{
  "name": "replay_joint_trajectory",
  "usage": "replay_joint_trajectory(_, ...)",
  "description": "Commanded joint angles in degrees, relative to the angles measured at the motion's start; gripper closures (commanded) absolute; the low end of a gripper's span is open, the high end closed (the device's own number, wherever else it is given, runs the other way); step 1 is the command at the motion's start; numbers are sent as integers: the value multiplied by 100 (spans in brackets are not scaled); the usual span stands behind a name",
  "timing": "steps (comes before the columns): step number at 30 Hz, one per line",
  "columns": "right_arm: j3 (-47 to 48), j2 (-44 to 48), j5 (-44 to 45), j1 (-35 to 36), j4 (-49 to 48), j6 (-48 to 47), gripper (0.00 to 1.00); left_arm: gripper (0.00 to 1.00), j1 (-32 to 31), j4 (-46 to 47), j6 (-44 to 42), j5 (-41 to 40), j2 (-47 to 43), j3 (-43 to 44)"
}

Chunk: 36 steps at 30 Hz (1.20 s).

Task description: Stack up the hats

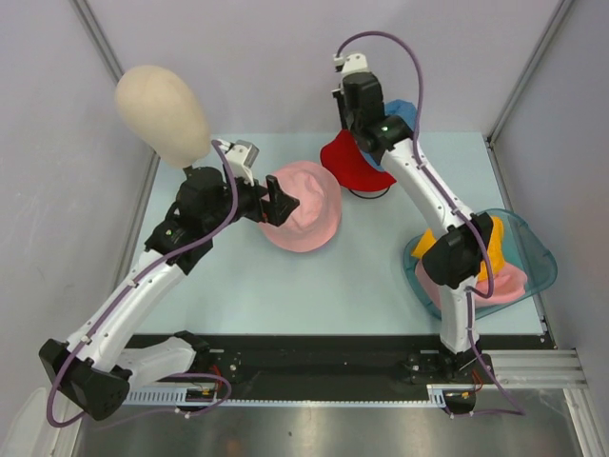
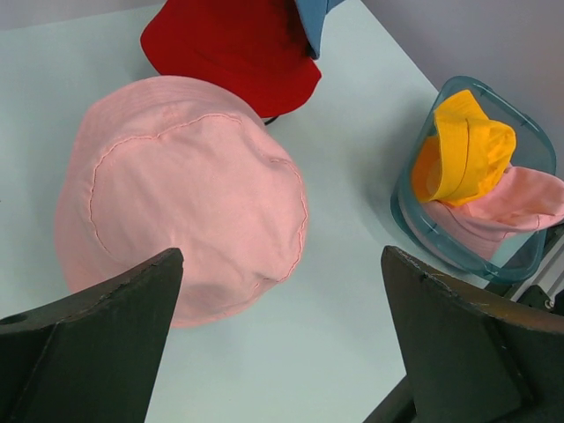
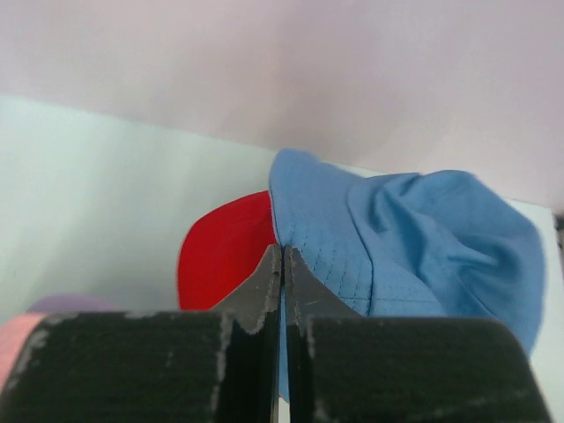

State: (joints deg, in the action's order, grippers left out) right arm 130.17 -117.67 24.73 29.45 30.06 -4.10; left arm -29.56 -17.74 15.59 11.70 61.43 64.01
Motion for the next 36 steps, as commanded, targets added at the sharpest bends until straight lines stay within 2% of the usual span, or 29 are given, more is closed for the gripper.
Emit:
replay_joint_trajectory(1, -220, 280, -345, 236, -730, -443, 100, 0, 47, 104, 110, -81, -201, -90)
replay_joint_trajectory(9, -202, -352, -908, 228, -730, -355, 100, 0, 56, 7, 93, -115, -315, -169)
replay_joint_trajectory(16, -185, -871, -1778, 43, -484, -179, 100, 0, 64, -28, 128, -204, -448, -301)
replay_joint_trajectory(24, -563, -995, -1989, -44, -475, 172, 100, 0, 65, -107, 137, -291, -483, -328)
replay_joint_trajectory(30, -54, -1460, -2324, -220, -107, 225, 100, 0, 73, -151, 137, -274, -465, -301)
replay_joint_trajectory(36, -26, -1733, -2420, -247, 263, 190, 100, 0, 65, -160, 128, -300, -465, -275)
